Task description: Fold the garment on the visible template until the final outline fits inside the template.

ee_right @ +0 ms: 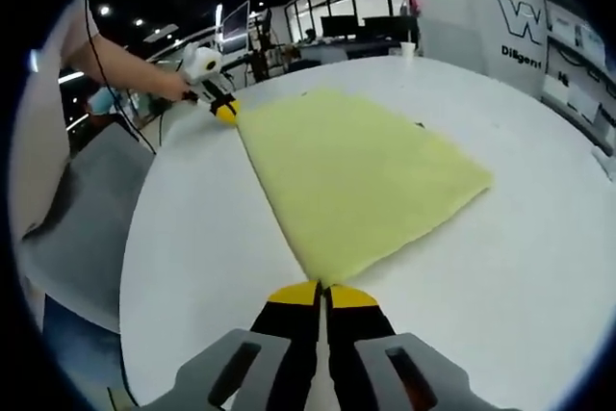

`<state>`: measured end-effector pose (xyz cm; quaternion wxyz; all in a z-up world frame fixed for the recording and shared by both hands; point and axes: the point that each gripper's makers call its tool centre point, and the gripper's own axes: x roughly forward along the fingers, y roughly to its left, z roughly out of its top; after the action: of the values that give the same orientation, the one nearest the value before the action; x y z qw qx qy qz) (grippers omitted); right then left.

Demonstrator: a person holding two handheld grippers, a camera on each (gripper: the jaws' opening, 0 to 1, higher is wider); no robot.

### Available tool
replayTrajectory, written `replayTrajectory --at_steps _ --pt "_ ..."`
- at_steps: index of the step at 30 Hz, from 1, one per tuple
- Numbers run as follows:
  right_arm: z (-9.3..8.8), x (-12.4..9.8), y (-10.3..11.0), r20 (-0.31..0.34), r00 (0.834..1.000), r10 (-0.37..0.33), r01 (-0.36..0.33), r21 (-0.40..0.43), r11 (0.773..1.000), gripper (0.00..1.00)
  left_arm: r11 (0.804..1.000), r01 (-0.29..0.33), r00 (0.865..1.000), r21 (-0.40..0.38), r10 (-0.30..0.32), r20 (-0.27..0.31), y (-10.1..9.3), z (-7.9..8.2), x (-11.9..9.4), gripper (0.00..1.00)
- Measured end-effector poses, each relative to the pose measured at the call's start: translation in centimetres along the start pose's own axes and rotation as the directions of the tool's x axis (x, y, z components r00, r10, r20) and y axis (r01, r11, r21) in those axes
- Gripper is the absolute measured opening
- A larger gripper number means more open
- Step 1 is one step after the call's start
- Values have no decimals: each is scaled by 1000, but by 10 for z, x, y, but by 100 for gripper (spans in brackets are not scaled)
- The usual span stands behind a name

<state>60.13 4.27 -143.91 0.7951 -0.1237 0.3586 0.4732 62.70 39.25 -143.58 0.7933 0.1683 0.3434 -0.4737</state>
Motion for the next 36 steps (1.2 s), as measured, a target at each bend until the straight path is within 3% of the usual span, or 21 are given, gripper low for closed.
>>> replayTrajectory --at_steps 5,14,16,19,20,23,27,32,36 --pt "-3 1 8 -10 1000 13 -14 -17 1000 0 998 14 999 65 -11 -48 -5 -10 0 2" --pt "-9 0 20 -11 1000 -1 0 -9 1000 0 999 -11 999 43 13 -51 -10 -12 -1 3" --pt "-14 -1 23 -43 999 0 0 -4 1000 0 999 -8 998 39 10 -63 -11 -14 -2 4" --pt "-6 -8 19 -4 1000 -27 27 40 999 10 999 -33 996 12 34 -77 -6 -15 -9 14" --pt "-3 -11 15 2 999 -47 47 53 998 8 999 -40 998 -11 39 -56 -5 -12 -12 18" --pt "11 -18 5 62 994 -87 82 90 993 9 995 -86 996 -45 87 14 9 6 -23 17" --pt "35 -18 -13 146 981 -131 106 164 981 9 992 -109 991 -66 114 66 23 33 -26 18" --pt "52 -4 -31 172 973 -152 118 191 974 14 983 -81 988 -167 101 118 28 62 -5 25" --pt "61 11 -51 177 967 -183 144 210 967 17 983 -84 988 -165 104 117 39 73 14 26"
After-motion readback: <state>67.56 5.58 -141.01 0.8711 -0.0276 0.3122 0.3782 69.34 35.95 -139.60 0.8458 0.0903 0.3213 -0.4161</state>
